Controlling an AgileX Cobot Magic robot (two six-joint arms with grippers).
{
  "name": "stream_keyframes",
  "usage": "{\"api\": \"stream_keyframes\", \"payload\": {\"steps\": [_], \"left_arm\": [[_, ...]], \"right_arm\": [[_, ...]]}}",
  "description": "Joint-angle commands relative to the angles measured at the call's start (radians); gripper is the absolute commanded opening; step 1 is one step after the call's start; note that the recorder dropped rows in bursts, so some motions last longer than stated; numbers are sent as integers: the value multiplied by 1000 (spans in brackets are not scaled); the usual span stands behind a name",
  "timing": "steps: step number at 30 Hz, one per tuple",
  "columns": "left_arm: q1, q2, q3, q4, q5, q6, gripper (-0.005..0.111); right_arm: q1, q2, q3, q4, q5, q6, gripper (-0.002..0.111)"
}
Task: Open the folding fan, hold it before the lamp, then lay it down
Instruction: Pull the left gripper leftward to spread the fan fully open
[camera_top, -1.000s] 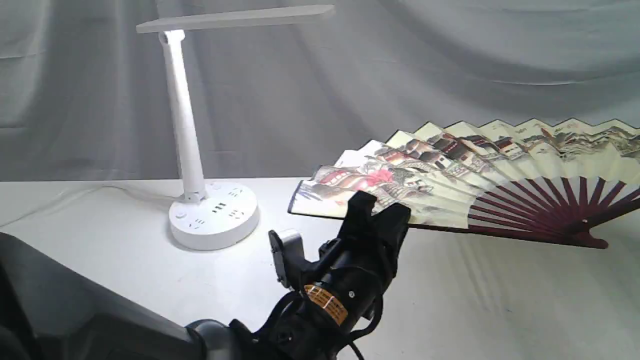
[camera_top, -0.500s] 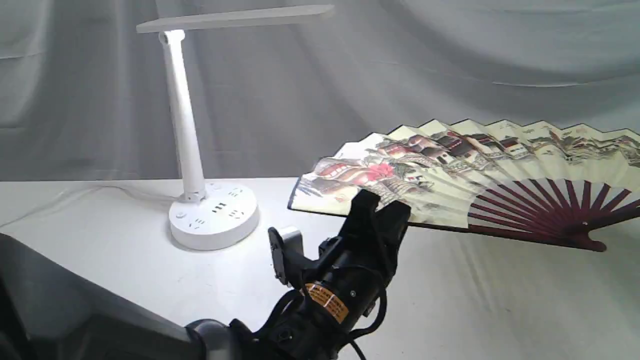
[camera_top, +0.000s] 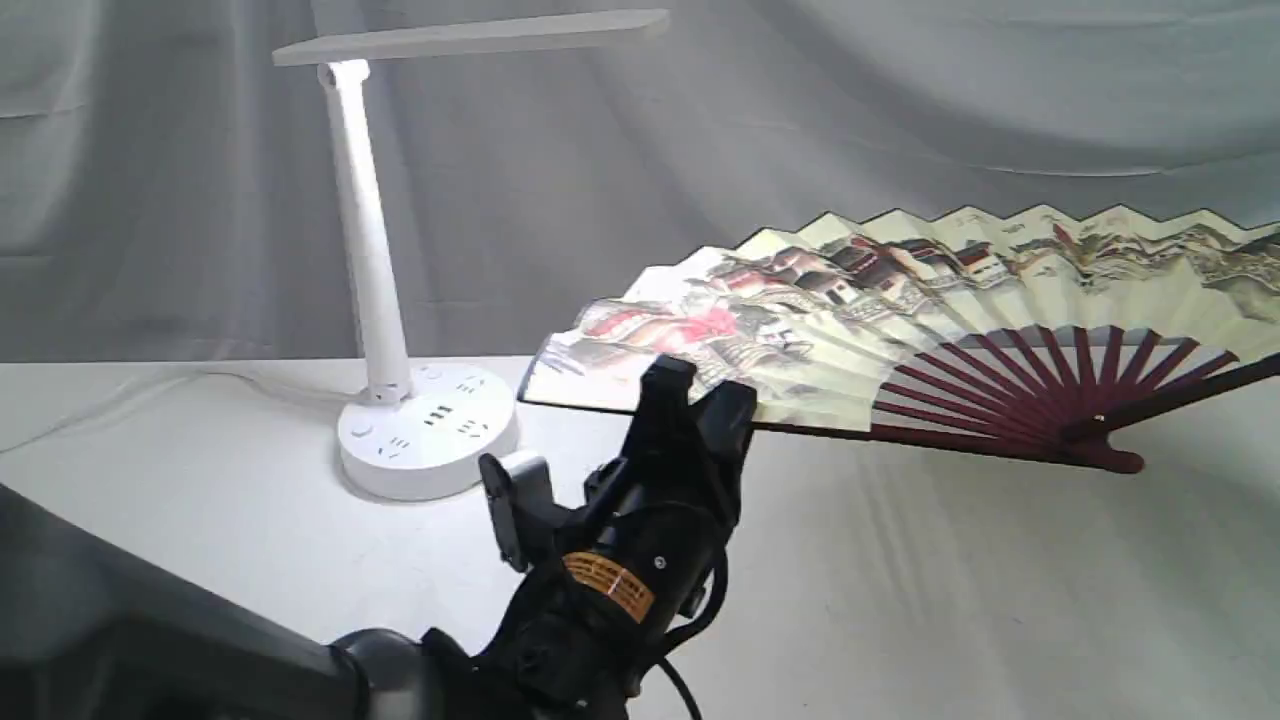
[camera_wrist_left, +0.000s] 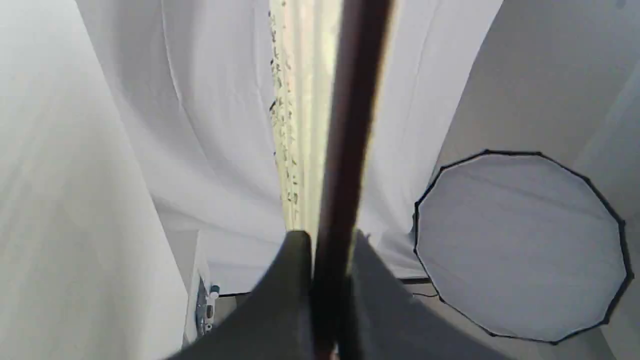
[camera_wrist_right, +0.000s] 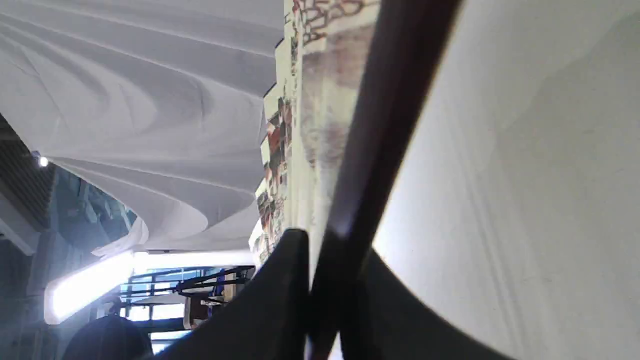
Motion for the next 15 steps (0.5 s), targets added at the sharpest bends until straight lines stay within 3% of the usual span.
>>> {"api": "stream_keyframes", "payload": {"steps": [1,15], "left_arm": [[23,-63,51,-121,-90,-18,0],[23,-247,261,-211,-90,-13,0]], "right_arm": [[34,-16,1,-34,-56,-52,0],[129,-52,87,15,-56,-80,0]]}}
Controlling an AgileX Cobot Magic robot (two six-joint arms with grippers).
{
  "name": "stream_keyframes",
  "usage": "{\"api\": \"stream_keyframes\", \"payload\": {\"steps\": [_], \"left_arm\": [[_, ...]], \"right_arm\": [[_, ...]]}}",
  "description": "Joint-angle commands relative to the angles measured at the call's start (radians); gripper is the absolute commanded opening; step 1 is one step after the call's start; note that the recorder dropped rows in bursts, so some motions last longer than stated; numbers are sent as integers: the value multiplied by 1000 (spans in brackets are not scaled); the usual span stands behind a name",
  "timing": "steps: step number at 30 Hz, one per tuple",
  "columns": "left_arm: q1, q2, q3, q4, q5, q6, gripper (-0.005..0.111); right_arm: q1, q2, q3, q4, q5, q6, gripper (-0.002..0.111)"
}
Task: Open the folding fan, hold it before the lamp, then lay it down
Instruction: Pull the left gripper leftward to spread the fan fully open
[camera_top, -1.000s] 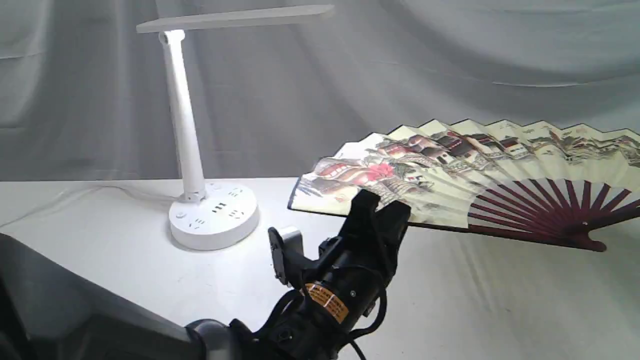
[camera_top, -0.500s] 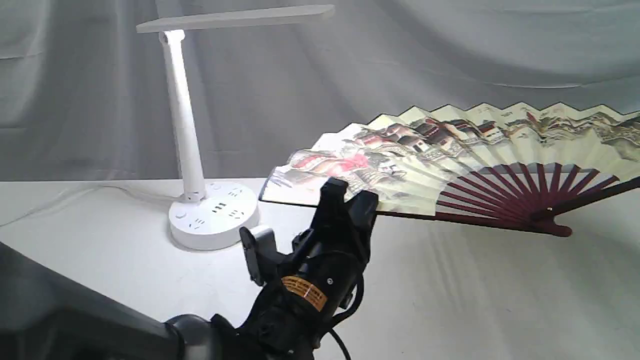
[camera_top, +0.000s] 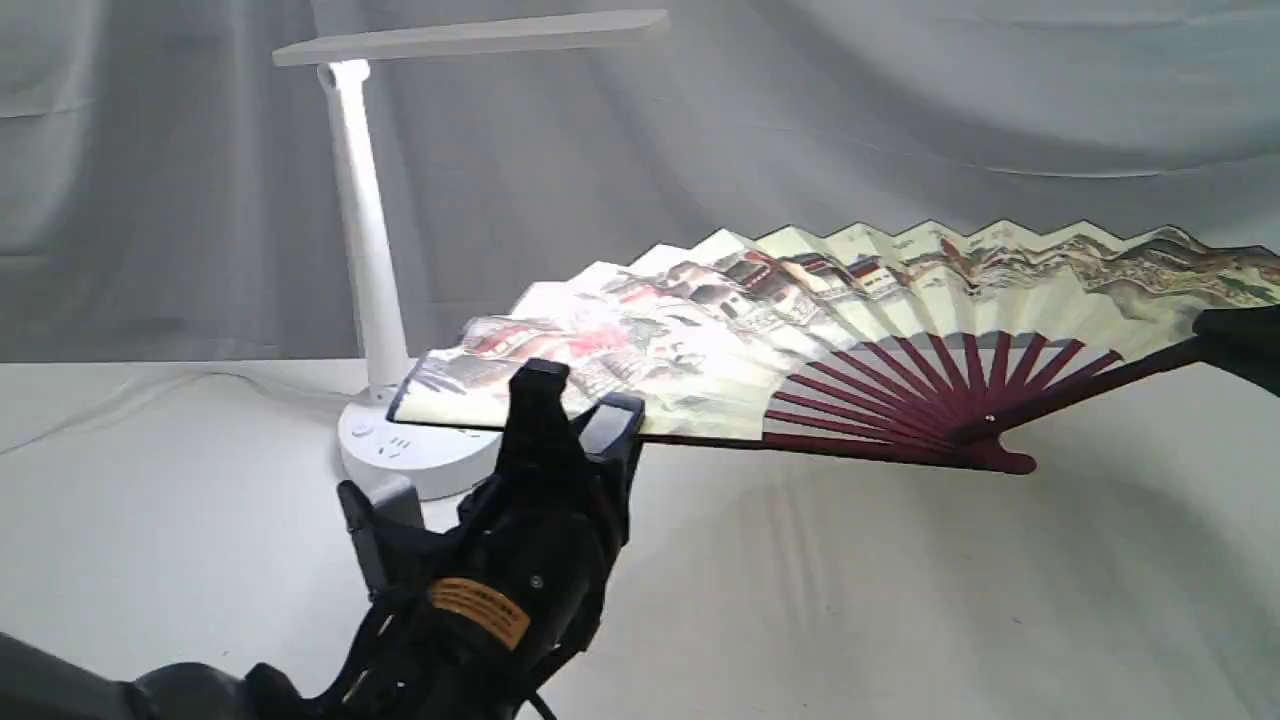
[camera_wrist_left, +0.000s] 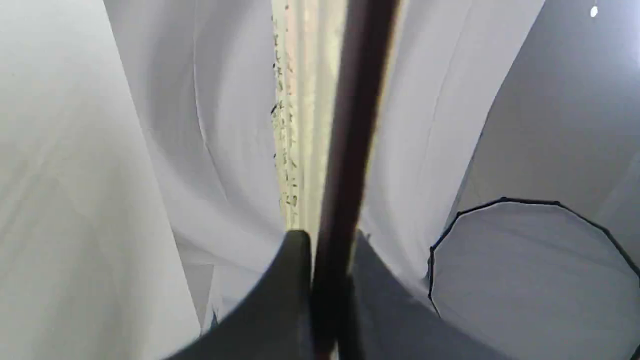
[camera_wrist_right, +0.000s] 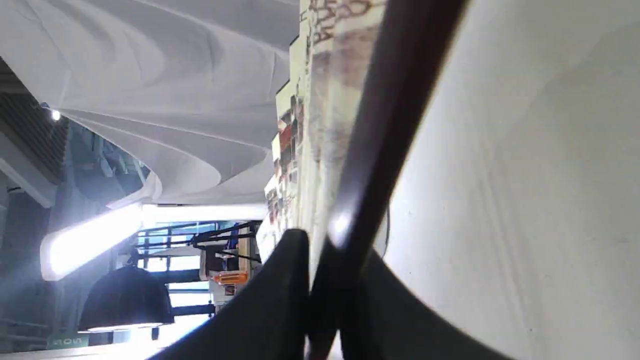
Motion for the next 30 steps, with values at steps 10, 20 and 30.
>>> {"api": "stream_keyframes", "payload": {"steps": [10,20,30], "left_arm": [[19,-184,166,-208,-84,31,0],[43,-258,196,-263,-84,38,0],[153,-368,299,-231,-84,40,0]], "right_arm": [[29,-105,121,35,-46,-95,0],[198,-163,140,136,-46,-103,0],[371,-172,140,219,-142,-103,0]]}}
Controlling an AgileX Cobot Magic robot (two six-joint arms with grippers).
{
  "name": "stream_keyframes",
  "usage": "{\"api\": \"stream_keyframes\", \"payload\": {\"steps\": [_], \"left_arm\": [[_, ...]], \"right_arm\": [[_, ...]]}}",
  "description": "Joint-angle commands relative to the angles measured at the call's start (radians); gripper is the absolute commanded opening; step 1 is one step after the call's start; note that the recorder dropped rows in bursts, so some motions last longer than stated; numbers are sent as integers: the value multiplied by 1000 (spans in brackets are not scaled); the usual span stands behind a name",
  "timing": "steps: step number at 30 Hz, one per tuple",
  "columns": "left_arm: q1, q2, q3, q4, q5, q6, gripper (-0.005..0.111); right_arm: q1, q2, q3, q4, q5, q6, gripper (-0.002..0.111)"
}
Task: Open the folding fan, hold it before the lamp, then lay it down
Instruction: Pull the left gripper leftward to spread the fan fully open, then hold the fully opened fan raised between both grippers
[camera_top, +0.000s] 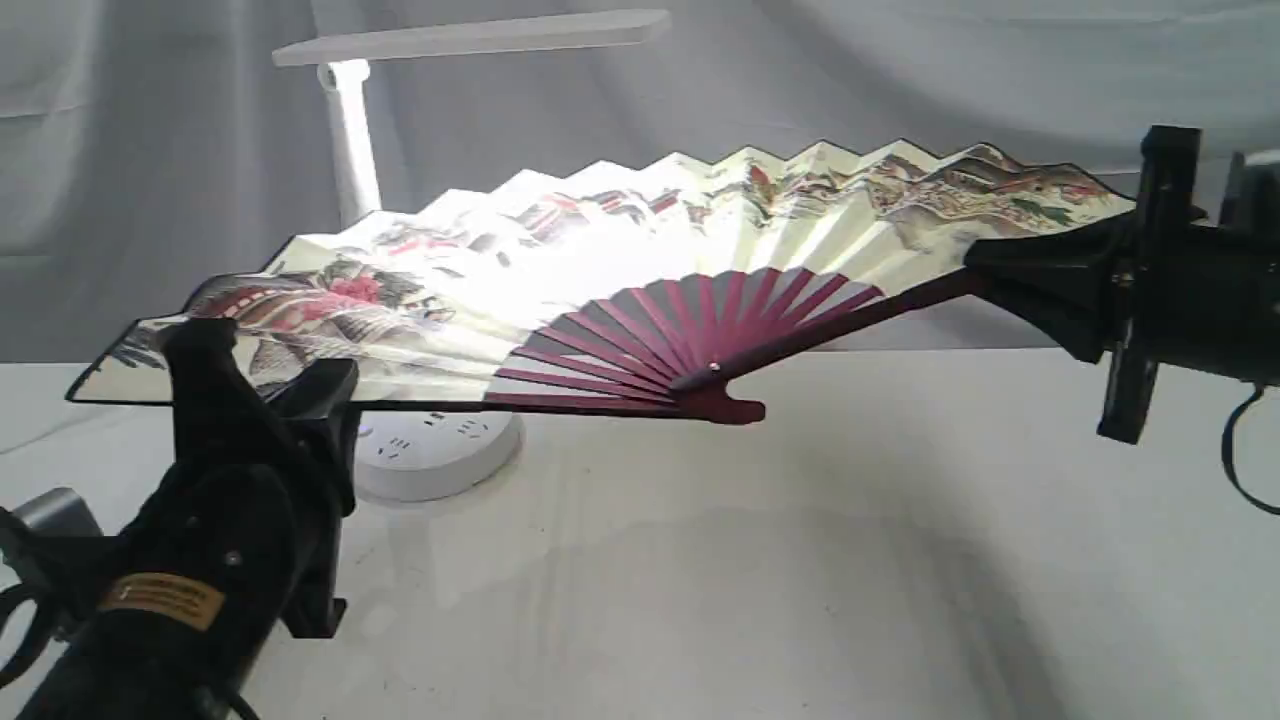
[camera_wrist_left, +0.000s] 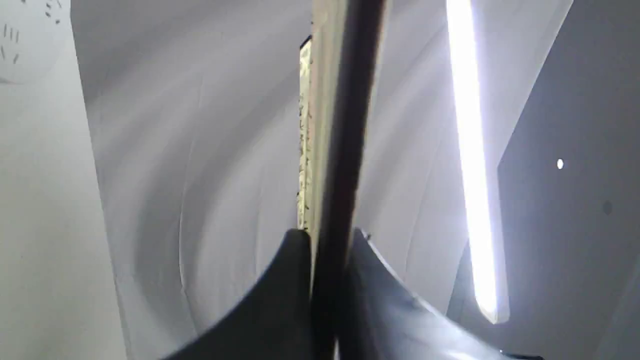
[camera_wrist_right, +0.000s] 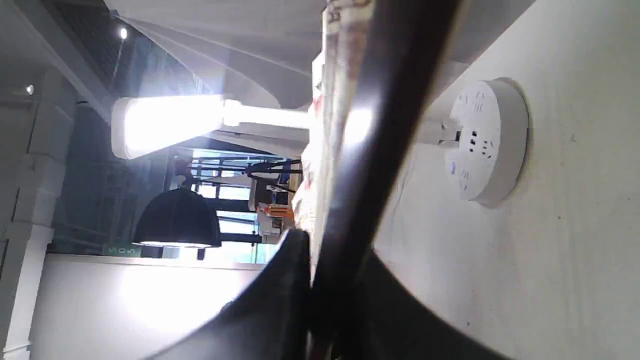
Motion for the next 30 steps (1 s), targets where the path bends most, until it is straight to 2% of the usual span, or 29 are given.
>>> {"api": "stream_keyframes", "payload": {"steps": [1,9,14,30], "left_arm": [[47,-53,20,-40,-73,-24,0],[151,-127,42,35,-73,-24,0],[196,-151,42,91,-73,-26,0],[203,-158,42,86,-73,-28,0]], "right_arm": [[50,-9,5,-2,-63,-48,0],[156,-12,-1,-2,-140,-57,0],[168,-12,-1,-2,-151,-57,0],[168,-17,-1,-2,-158,-46,0]]}}
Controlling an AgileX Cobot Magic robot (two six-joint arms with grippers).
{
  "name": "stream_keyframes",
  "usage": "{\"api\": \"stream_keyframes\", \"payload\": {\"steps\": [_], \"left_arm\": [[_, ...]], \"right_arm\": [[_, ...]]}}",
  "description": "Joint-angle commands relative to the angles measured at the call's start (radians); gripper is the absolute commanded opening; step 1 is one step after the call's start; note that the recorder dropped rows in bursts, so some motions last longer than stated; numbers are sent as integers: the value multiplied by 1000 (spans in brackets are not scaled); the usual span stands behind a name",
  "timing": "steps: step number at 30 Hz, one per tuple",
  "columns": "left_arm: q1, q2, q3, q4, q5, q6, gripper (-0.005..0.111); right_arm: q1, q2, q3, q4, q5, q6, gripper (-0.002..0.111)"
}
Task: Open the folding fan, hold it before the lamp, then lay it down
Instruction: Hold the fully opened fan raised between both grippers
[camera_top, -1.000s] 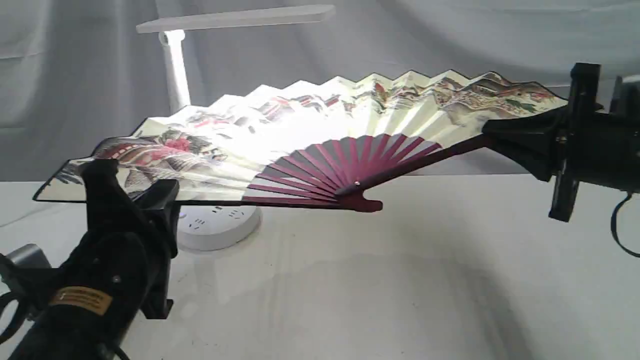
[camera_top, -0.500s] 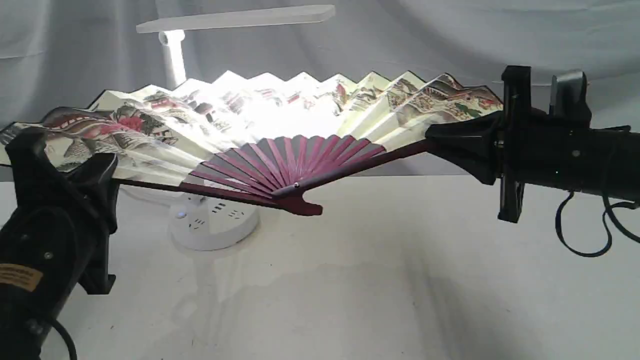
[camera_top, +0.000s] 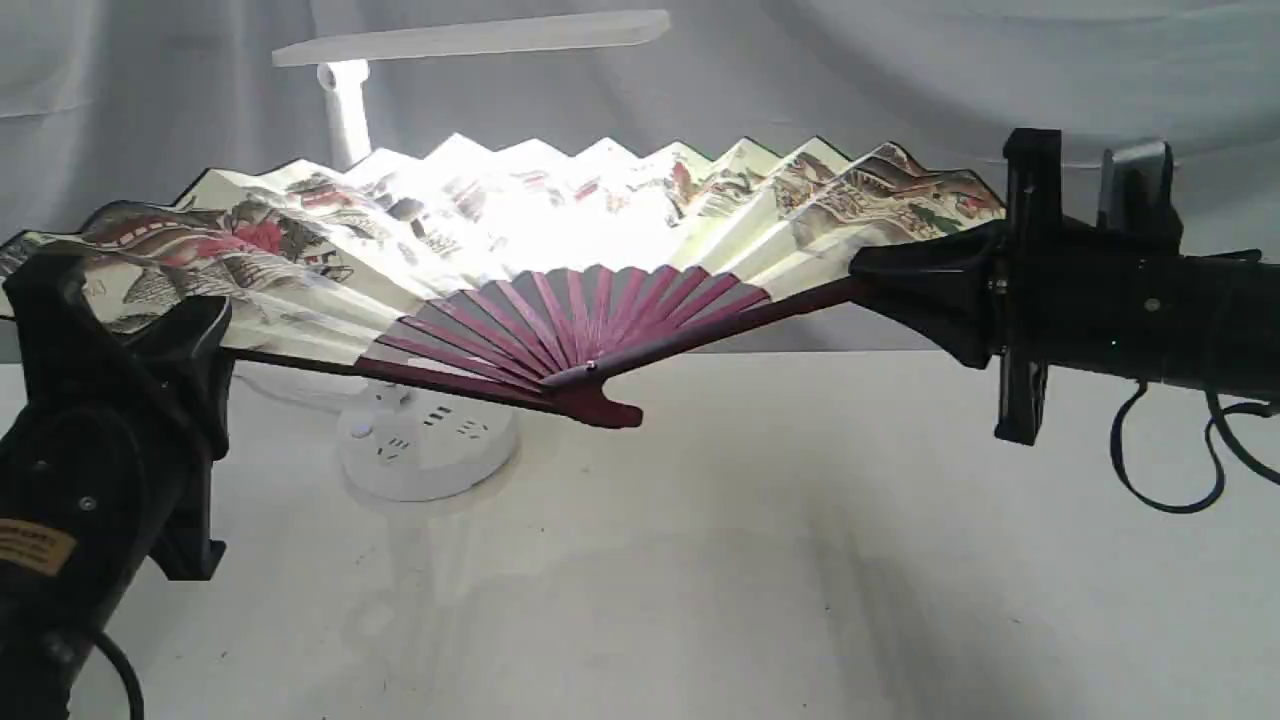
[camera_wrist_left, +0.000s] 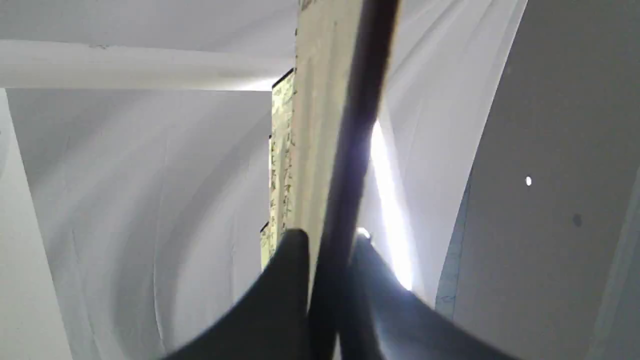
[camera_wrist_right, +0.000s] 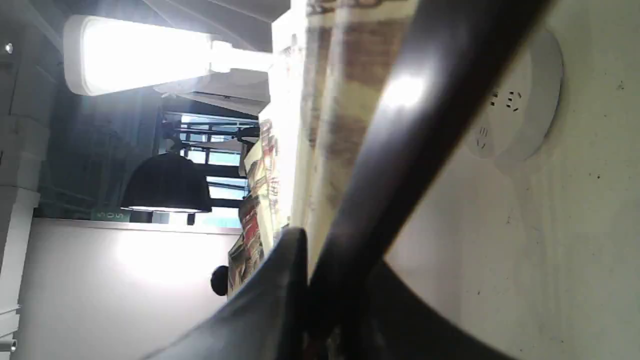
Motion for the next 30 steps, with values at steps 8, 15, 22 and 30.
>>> {"api": "stream_keyframes", "payload": {"steps": [8,15,22,30], "left_arm": [[13,-28,-11,-84,-113,-53,0],[13,-28,-45,-91,-113,-53,0],[13,-28,-45,-124,-113,-53,0],[13,-28,-45,-137,-113,-59,0]], "right_arm": [[2,-45,5,-29,-120,-34,0],[2,-55,-23,-29,-128,0,0],[2,-55,-100,-29,-129,52,0],[2,-55,-100,-29,-140,67,0]]}}
